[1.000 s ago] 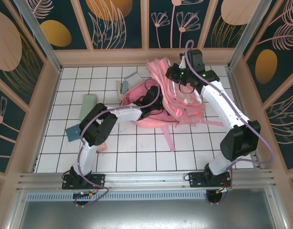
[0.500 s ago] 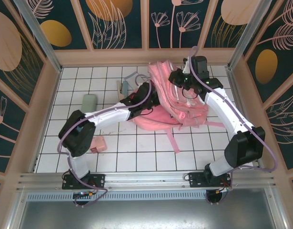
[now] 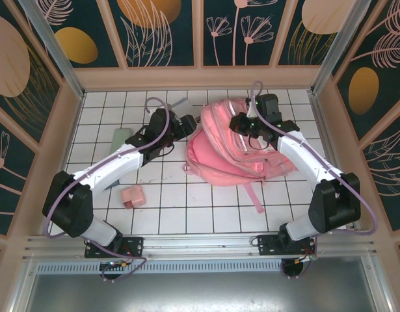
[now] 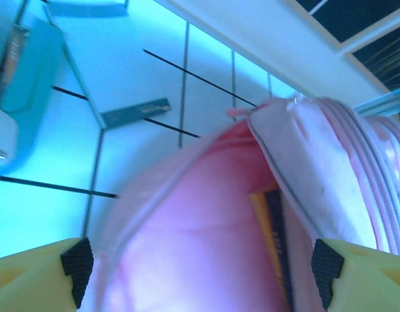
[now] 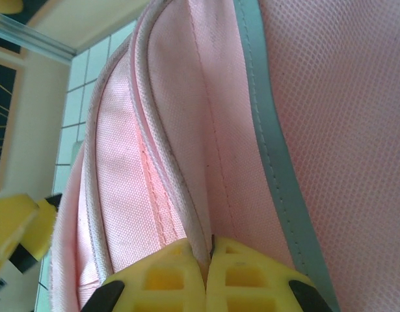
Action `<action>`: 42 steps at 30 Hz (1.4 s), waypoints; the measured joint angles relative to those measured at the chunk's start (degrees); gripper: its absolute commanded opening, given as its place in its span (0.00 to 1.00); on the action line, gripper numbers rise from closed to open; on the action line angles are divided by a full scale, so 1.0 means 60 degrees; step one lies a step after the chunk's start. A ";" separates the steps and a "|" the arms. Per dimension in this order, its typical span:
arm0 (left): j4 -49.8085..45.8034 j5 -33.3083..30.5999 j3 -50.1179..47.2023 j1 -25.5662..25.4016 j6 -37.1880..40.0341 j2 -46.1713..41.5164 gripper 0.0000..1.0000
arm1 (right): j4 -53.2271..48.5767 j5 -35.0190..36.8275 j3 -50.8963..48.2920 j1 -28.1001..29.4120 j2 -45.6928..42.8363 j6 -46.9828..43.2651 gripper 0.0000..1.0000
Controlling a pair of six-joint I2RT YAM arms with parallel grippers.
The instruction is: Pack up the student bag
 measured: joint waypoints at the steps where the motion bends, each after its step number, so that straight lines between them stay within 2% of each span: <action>1: -0.0138 -0.0015 0.0000 0.0160 0.0197 0.0025 0.78 | 0.0007 0.0000 -0.0069 0.0000 0.0000 0.0000 0.00; 2: -0.0277 -0.0029 0.0011 0.0321 0.0350 0.0087 0.73 | 0.0007 0.0000 -0.0098 0.0000 0.0000 0.0004 0.00; 7: -0.0943 -0.0237 0.0550 0.1166 0.1300 0.1020 0.61 | 0.0066 0.0007 -0.0102 0.0076 -0.0004 0.0000 0.00; 14: -0.1475 -0.0579 0.1701 0.1949 0.2382 0.2929 0.60 | 0.0087 0.0069 -0.0102 0.0168 -0.0004 0.0004 0.00; 19: -0.1756 -0.0750 0.2670 0.2288 0.2892 0.4065 0.51 | 0.0087 0.0106 -0.0102 0.0248 -0.0004 0.0004 0.00; 25: -0.1920 -0.0783 0.3770 0.2565 0.3297 0.5082 0.47 | 0.0087 0.0255 -0.0102 0.0379 -0.0004 0.0007 0.00; 27: -0.1974 -0.0787 0.4113 0.2619 0.3402 0.5395 0.42 | 0.0087 0.0262 -0.0102 0.0393 -0.0004 0.0007 0.00; 36: -0.2222 -0.0750 0.4721 0.2670 0.3727 0.6222 0.41 | 0.0087 0.0302 -0.0102 0.0415 -0.0004 0.0015 0.00; 39: -0.2222 -0.0743 0.4863 0.2670 0.3832 0.6309 0.26 | 0.0087 0.0324 -0.0102 0.0433 -0.0004 0.0036 0.00; 42: -0.2222 -0.0710 0.4881 0.2667 0.3931 0.6360 0.17 | 0.0087 0.0331 -0.0102 0.0444 -0.0004 0.0044 0.00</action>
